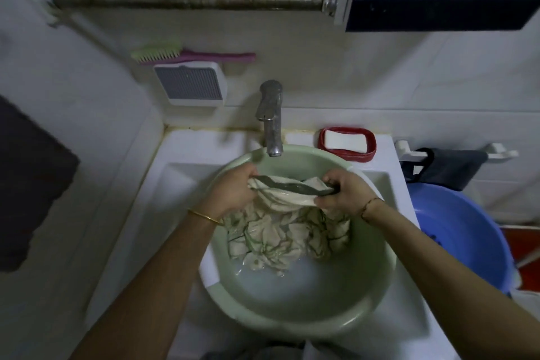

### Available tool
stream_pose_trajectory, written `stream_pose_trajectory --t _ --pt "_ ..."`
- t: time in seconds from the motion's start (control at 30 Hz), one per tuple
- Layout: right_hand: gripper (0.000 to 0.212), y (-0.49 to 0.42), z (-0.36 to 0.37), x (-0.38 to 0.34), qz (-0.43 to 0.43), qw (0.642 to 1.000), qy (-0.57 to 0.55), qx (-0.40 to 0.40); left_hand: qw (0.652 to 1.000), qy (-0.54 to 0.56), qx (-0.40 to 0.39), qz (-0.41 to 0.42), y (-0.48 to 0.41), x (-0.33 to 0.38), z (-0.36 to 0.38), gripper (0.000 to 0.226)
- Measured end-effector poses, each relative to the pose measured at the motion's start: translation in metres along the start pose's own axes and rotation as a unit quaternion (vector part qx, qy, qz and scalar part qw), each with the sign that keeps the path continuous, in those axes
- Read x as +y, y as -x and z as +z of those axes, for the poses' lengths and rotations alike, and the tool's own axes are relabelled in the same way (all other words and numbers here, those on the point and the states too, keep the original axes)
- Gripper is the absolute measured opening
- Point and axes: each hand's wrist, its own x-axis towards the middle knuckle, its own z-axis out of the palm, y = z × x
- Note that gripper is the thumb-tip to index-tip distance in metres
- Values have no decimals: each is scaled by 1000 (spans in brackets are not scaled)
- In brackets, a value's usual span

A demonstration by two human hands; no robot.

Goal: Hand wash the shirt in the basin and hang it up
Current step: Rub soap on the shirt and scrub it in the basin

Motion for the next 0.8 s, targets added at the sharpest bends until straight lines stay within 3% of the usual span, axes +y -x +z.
stream_pose_trajectory --t 0.17,0.27,0.33,0.43,0.53,0.57,0.67,0.73,0.8 --pt "35 13 3 -20 -70 985 -127 95 984 159 0 80 6 40 -21 32" --pt "65 25 7 -42 -64 958 -279 11 966 235 10 106 9 69 -22 39" --pt "53 27 10 -54 -81 971 -223 -38 951 292 14 101 13 84 -20 44" --pt "15 28 6 -68 -95 966 -242 -1 891 445 23 89 19 86 -17 48" --pt "7 27 -10 -78 -59 910 -408 36 752 656 63 7 13 58 -7 46" --pt "6 27 -17 -82 -44 887 -459 37 737 672 72 -27 13 48 -1 40" --pt "11 27 -37 -100 -17 809 -587 -5 772 606 80 -178 13 28 30 13" --pt "20 28 -46 -112 -9 766 -642 -34 785 562 72 -252 11 3 65 20" --pt "25 29 -54 -121 5 730 -679 -73 752 580 10 -313 9 -13 91 51"
